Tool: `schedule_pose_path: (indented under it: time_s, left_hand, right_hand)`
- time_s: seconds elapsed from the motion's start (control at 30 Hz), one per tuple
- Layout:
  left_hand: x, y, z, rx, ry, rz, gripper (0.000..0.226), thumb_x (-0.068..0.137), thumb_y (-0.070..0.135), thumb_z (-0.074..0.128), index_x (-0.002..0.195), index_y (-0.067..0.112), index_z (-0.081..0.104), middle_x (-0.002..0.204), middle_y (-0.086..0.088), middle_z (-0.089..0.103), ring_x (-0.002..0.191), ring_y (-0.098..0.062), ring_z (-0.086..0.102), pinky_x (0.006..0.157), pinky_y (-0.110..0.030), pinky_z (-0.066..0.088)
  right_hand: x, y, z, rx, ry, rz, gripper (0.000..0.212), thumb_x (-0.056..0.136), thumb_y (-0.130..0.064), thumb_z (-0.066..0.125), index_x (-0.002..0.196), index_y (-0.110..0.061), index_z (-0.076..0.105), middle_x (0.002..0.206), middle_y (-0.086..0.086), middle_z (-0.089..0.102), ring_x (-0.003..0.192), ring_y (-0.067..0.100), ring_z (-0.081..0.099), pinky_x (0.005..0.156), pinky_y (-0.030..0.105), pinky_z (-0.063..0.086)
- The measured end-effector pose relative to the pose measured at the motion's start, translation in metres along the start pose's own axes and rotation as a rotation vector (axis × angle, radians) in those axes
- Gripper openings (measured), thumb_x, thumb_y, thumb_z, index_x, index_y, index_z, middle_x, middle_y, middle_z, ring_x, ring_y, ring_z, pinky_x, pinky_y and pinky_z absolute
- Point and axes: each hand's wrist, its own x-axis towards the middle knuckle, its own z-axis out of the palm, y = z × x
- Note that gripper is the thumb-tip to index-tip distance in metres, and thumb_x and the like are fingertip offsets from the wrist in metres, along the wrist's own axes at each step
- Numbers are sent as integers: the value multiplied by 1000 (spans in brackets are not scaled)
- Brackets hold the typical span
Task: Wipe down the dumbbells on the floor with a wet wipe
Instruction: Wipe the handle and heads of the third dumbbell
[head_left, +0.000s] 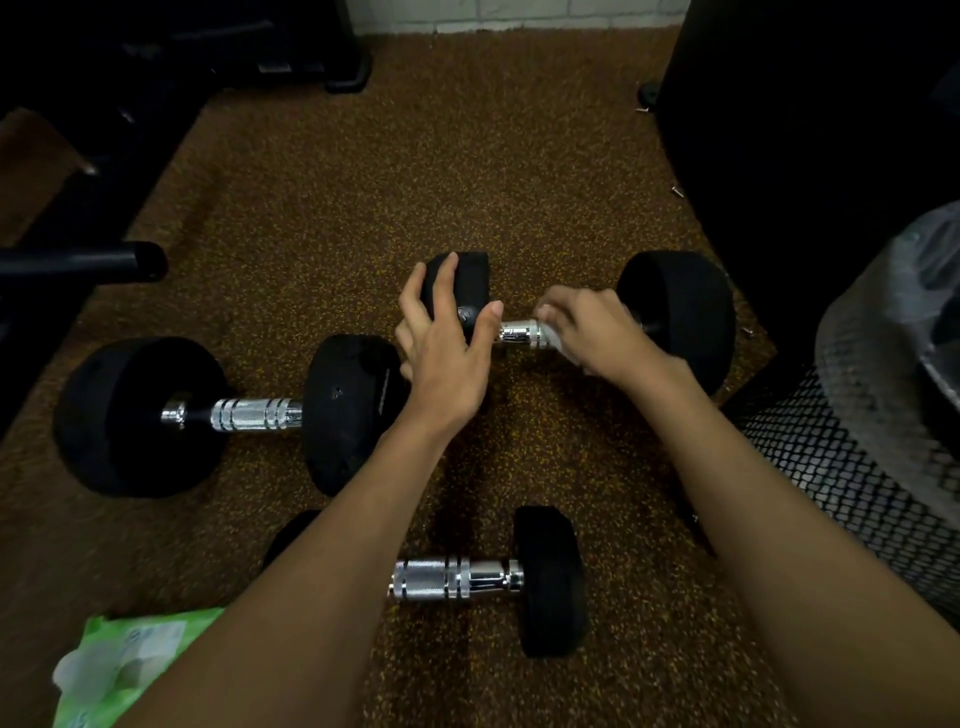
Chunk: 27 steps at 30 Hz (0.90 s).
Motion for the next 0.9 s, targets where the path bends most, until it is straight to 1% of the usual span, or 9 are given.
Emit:
schedule_pose_path:
  time_s: [0.13,0.23,0.3,0.47,0.53,0.63,0.7,0.8,0.9]
  left_hand:
    - [-2,0,0,8,9,13,60,95,49,43,148,36,17,155,6,0,136,-26,13,107,-45,20]
    - [-5,0,-1,10,21,27,60,95,48,44,148,35,18,155,6,0,136,-26,13,105,-41,19]
    - [-6,-1,0,12,24,33,60,95,48,44,148,35,18,155,6,0,137,-26,14,105,-40,19]
    - [-4,-2,1,15,25,30,60,95,48,44,148,36,17,155,6,0,137,-28,13,105,-38,18]
    - [-4,-3,2,13,29,32,60,95,48,44,148,36,17,155,7,0,137,-27,12,102,-34,15]
    - [-5,-3,2,9,32,36,61,95,48,44,148,36,17,155,6,0,138,-27,12,101,-32,14]
    - [-5,-2,2,10,30,35,61,95,47,45,148,35,17,155,6,0,138,-27,12,103,-35,15]
    - [-6,-2,0,10,17,32,61,95,47,45,148,35,17,155,5,0,138,-27,12,106,-39,17]
    - [-6,-2,1,3,10,29,61,95,48,45,148,36,17,155,7,-1,137,-27,11,106,-41,18]
  right_hand:
    - [36,-15,-9,-149,-225,202,28,97,-24,41,99,-6,62,94,11,62,81,27,62,71,38,52]
    - [45,-27,-7,-177,-351,297,34,95,-25,38,86,-5,64,74,11,70,64,23,68,65,33,53]
    - [43,-31,-5,-233,-357,312,34,96,-28,36,84,-9,62,70,9,69,62,20,66,77,35,51]
    - [21,-29,22,-375,0,244,29,95,-23,44,115,-6,58,116,16,63,107,35,60,92,40,43]
    - [0,-26,40,-445,188,131,28,93,-17,45,116,-5,55,115,17,63,108,35,58,100,43,37]
    - [-14,-18,49,-420,280,15,25,93,-15,46,114,-5,56,111,17,64,108,34,57,107,44,33]
    - [-5,-19,34,-381,210,63,26,96,-21,43,110,-5,58,108,16,65,102,35,60,97,42,39]
    - [21,-30,5,-195,-88,278,30,94,-24,45,108,-3,61,102,15,63,92,32,62,80,37,47]
    - [35,-36,-5,-115,-239,350,29,92,-22,45,104,-4,64,95,13,65,81,26,64,79,36,52]
